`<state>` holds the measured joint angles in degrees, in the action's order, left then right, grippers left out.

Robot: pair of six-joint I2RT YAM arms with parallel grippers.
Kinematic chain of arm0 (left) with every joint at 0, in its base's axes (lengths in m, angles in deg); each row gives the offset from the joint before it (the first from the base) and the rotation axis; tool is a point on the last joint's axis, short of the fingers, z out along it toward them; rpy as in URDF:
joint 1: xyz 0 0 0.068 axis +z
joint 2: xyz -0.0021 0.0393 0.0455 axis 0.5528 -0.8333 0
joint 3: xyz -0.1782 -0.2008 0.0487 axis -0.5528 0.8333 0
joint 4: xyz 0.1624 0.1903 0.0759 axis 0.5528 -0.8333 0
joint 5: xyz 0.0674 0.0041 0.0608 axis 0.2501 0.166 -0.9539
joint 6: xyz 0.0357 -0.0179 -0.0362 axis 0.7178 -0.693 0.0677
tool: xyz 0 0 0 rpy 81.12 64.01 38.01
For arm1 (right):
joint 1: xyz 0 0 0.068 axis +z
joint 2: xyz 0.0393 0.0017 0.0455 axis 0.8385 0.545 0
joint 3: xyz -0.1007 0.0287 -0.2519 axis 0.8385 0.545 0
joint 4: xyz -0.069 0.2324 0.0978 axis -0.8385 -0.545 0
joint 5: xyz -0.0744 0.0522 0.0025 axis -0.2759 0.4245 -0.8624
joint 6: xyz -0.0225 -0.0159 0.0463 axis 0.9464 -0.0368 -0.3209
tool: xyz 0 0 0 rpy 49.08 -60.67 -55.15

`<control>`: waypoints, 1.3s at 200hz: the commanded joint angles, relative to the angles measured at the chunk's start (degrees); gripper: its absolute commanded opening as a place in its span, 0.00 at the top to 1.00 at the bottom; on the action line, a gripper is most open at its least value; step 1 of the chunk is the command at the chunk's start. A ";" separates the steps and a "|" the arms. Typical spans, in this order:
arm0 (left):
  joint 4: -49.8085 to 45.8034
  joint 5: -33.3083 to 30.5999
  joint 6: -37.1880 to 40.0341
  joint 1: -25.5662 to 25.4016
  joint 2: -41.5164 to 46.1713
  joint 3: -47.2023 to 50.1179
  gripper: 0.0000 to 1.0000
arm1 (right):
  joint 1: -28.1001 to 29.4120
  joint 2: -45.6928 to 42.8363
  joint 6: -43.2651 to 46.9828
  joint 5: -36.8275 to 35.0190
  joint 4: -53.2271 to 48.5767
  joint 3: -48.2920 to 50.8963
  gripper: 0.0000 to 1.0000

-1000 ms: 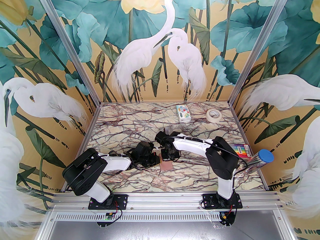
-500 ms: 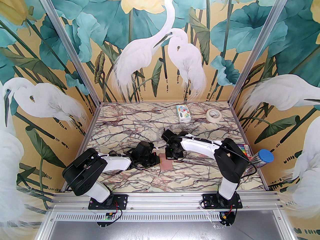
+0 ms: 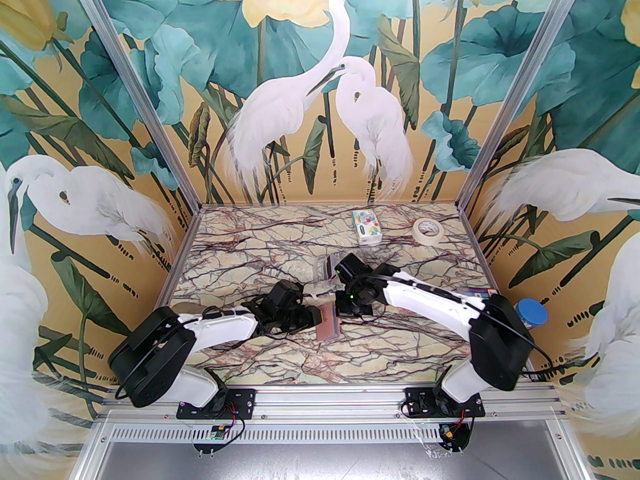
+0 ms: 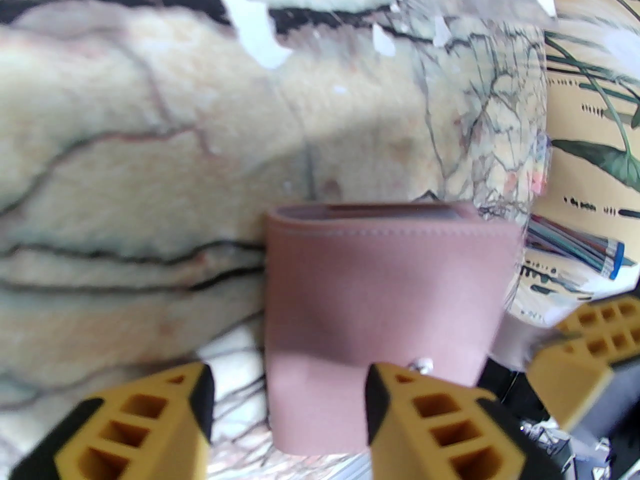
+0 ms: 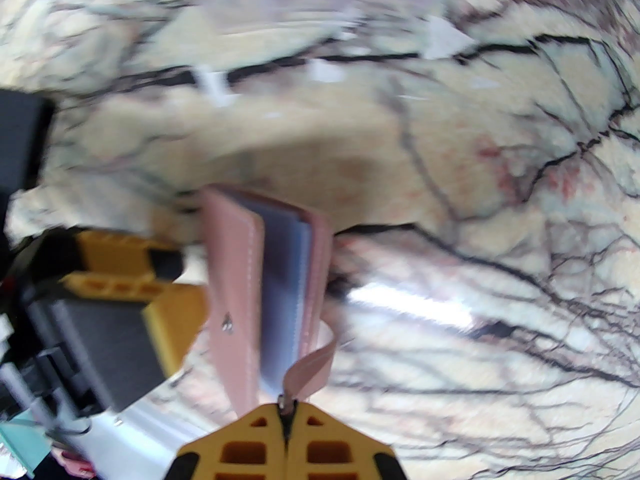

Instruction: Put the credit cards into the card holder

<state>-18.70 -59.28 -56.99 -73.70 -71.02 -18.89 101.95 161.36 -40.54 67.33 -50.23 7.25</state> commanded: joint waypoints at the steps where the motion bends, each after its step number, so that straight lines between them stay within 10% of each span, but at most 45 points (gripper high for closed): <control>1: -8.42 -5.83 1.56 0.07 4.90 -1.46 0.32 | 0.11 -2.58 -0.65 5.54 1.84 -0.05 1.00; 29: -14.08 -10.18 0.76 1.24 11.86 -0.72 0.04 | 0.68 -3.98 -1.56 8.96 3.45 -1.11 1.00; 95: -20.38 -9.26 1.36 7.20 27.57 3.77 0.05 | 5.38 0.37 -4.71 12.78 11.03 -2.42 1.00; 260: -8.22 3.00 -0.38 7.26 23.20 6.55 0.66 | 4.35 1.68 -2.99 -0.15 2.67 -0.79 1.00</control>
<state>-29.17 -58.60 -57.34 -66.82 -47.37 -12.73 107.06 163.48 -44.85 71.18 -44.11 6.29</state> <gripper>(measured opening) 0.372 0.031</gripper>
